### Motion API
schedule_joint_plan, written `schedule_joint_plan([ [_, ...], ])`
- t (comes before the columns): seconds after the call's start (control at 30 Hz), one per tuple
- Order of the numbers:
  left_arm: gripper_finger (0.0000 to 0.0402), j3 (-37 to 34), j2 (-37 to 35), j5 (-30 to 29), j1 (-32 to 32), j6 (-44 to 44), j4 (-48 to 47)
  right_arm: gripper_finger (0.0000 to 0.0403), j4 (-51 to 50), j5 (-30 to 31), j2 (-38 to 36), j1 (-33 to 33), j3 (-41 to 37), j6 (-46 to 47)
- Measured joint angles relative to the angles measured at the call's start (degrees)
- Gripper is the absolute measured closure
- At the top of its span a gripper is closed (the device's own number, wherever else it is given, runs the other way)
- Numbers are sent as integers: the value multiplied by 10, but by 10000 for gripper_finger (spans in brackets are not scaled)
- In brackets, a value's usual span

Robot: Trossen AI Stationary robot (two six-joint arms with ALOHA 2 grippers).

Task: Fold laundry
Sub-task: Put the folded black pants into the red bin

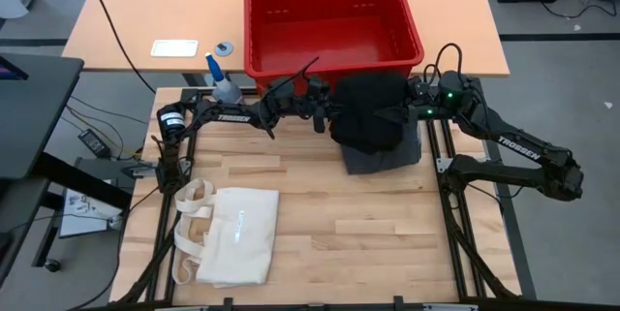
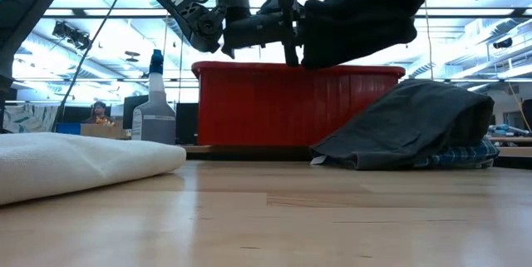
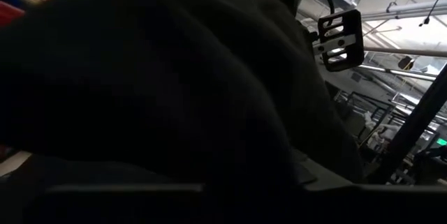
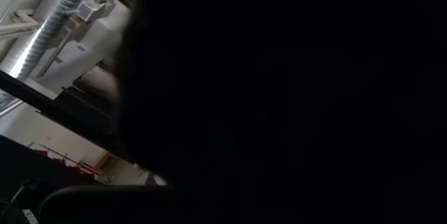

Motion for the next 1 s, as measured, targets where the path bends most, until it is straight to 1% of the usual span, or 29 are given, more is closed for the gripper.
schedule_joint_plan([
  [0.23,318,0,0,0,0,2,-1,357,-2,0,0,0,0,9],
  [0.33,299,0,0,0,-1,15,-4,357,-2,-3,0,0,0,11],
  [0.57,250,0,0,0,-3,15,-4,357,-2,-4,0,0,0,14],
  [0.67,237,0,0,0,-3,15,-4,357,-2,-4,0,0,0,14],
  [0.83,233,0,0,0,-3,14,-5,357,-6,-4,0,0,0,11],
  [1.0,232,0,0,0,-3,15,-25,357,-36,-5,0,0,0,11],
])
